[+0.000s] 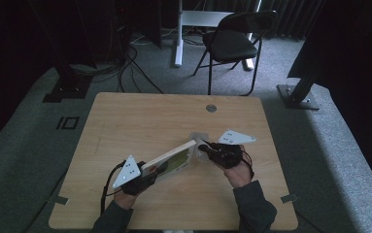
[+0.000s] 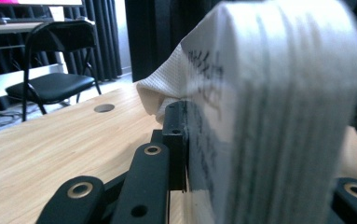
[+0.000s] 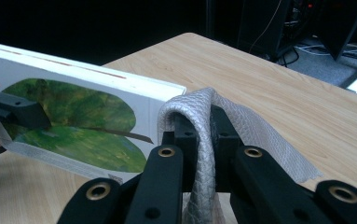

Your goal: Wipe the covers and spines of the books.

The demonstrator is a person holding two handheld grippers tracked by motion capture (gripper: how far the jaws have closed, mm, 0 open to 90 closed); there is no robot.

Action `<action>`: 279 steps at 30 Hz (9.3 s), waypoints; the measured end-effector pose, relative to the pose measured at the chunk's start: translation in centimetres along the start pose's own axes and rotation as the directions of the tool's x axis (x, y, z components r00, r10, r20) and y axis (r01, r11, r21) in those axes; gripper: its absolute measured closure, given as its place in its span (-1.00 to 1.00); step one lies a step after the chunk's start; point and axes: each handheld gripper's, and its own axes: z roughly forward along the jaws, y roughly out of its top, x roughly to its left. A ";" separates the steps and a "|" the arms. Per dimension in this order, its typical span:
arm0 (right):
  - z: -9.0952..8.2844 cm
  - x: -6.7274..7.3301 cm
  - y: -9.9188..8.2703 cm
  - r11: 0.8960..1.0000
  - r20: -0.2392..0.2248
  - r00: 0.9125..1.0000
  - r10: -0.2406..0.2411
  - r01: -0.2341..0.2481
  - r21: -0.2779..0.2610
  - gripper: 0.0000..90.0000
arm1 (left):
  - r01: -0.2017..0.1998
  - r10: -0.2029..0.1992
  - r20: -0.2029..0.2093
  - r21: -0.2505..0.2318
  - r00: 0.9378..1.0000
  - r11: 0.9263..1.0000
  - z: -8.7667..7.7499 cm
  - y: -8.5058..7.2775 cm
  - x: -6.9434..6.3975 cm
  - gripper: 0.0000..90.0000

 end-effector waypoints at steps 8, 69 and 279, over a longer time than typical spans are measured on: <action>-0.4 0.1 0.4 1.000 0.007 1.000 -0.014 0.014 -0.009 0.89 | -0.048 0.048 -0.028 0.004 0.998 0.999 0.0 0.2 -0.6 0.73; -1.7 0.5 2.1 0.996 0.011 0.997 -0.081 0.082 -0.022 0.89 | -0.423 0.455 -0.190 0.189 0.870 0.886 1.9 -0.4 -4.6 0.73; 1.1 4.1 2.5 0.970 -0.210 0.960 -0.187 0.214 0.116 0.87 | -0.716 0.795 -0.269 0.344 0.544 0.607 3.2 -1.9 -7.8 0.73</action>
